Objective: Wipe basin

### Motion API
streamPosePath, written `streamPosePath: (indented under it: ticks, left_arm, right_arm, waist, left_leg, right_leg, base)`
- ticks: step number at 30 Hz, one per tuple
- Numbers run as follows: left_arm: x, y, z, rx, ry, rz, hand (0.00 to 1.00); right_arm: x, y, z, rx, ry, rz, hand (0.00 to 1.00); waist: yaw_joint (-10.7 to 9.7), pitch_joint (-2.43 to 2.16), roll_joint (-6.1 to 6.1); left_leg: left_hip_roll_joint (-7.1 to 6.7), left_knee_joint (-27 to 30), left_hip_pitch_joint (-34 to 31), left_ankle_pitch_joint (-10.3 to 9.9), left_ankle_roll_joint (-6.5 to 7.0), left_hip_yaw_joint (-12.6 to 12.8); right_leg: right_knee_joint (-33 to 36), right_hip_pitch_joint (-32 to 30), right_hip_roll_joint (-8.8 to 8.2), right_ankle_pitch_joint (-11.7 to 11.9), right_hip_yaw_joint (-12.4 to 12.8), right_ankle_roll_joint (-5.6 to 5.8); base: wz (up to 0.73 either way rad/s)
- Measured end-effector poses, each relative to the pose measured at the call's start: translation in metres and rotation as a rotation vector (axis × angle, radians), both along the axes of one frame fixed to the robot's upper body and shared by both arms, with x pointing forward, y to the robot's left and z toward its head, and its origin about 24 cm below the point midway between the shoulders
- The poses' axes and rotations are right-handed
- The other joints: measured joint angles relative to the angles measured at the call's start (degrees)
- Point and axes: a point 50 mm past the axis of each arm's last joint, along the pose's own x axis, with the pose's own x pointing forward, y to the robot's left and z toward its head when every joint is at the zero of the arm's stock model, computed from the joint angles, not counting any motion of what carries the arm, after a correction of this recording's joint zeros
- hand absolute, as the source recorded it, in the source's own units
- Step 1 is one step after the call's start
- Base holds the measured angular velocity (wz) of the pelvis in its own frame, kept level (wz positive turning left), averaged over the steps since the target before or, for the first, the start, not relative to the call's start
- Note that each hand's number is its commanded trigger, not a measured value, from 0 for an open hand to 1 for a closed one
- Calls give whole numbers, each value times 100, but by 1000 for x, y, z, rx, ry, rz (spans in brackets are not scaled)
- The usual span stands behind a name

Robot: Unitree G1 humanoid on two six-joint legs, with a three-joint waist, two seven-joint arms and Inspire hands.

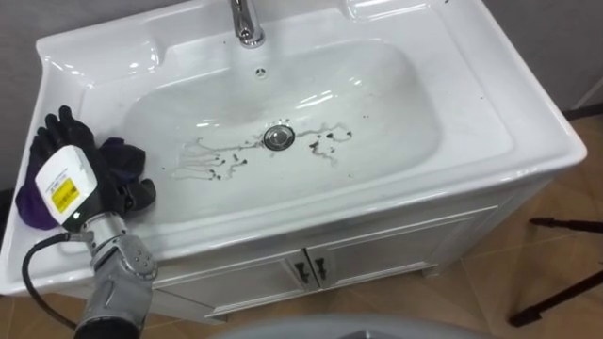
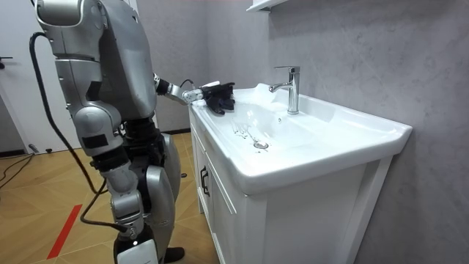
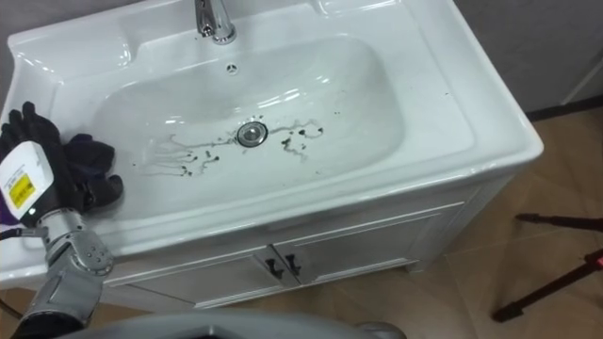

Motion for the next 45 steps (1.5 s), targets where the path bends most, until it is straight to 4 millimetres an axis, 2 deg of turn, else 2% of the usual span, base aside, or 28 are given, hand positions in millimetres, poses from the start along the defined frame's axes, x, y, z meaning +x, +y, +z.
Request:
streamPosePath:
  ticks: [10, 20, 23, 28, 41, 42, 43, 45]
  left_arm:
    - [-4, -1, -4, 4, -10, 19, 0]
    - [-8, 0, -7, 3, -19, 39, 0]
    - [-11, 0, -9, 5, -14, 42, 0]
    - [-13, 2, -10, -5, -16, 73, 0]
    - [-15, 1, -12, -11, -13, 82, 0]
    - [-15, 1, -13, -11, -12, 82, 78]
    - [-15, 1, -13, -11, -11, 82, 100]
    - [-15, 1, -13, -11, -11, 82, 100]
  right_arm:
    - [2, -6, 2, -39, -8, 4, 0]
    - [7, -6, 2, -39, -24, 9, 0]
    - [8, -6, 2, -41, -31, 7, 0]
    - [7, -8, 3, -46, -31, -16, 0]
    - [3, -12, 4, -59, -25, -63, 0]
    - [3, -12, 4, -59, -27, -62, 0]
    - [4, -12, 4, -58, -31, -61, 0]
    - [6, -12, 4, -58, -34, -61, 0]
  waist:
    - [94, 0, -29]
    - [151, -28, -115]
    - [157, -27, -118]
    - [165, -63, -172]
    - [283, -72, -186]
    - [288, -72, -187]
    - [291, -72, -187]
    - [291, -73, -187]
  left_leg:
    - [-1, -1, 9, 2, -3, 7]
    - [0, -30, 123, 8, -13, -14]
    - [3, -79, 170, 21, -31, -60]
    - [4, -117, 224, 44, -64, -147]
    - [9, -134, 286, 70, -104, -313]
    - [9, -134, 284, 73, -110, -312]
    - [9, -135, 283, 77, -115, -311]
    - [10, -135, 281, 78, -117, -309]
  right_leg:
    - [9, -9, 1, 3, 31, -8]
    - [-22, 102, 3, -3, -11, -19]
    - [-20, 144, 6, -12, -27, -33]
    - [-3, 184, 13, -43, -54, -61]
    - [-16, 271, 30, -85, -124, -125]
    - [-16, 273, 30, -87, -128, -129]
    - [-17, 274, 30, -88, -132, -131]
    - [-16, 273, 30, -93, -144, -138]
  base:
    - [-2]
    - [0]
    - [0]
    - [0]
    - [2]
    - [0]
    - [0]
    - [0]
